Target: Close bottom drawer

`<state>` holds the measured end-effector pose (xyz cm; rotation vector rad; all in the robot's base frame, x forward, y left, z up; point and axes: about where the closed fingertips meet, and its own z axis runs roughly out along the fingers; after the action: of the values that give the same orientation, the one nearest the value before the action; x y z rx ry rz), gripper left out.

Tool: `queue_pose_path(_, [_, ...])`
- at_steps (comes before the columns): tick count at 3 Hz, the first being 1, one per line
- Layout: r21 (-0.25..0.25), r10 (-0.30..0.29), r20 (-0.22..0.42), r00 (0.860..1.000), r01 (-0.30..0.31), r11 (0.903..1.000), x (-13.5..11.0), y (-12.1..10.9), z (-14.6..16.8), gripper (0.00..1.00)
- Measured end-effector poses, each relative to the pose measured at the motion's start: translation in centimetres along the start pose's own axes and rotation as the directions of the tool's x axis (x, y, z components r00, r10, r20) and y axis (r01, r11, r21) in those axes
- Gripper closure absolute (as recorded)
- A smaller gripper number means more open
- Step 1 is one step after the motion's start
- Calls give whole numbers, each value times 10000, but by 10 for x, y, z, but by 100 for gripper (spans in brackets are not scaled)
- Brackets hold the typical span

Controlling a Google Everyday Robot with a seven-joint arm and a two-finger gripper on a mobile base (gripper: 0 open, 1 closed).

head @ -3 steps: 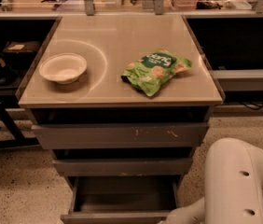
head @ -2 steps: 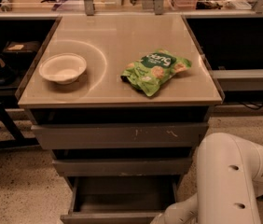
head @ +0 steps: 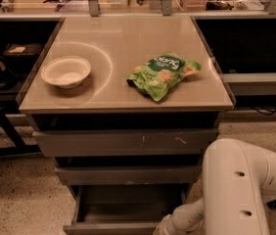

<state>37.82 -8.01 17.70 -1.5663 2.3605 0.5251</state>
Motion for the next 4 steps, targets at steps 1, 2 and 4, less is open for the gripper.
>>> queue_pose_path(1, [55, -36, 6, 10000, 36, 10000, -1, -6, 0, 90])
queue_pose_path(2, [55, -36, 6, 10000, 36, 10000, -1, -6, 0, 67])
queue_pose_path(4, [54, -36, 6, 10000, 36, 10000, -1, -6, 1, 20])
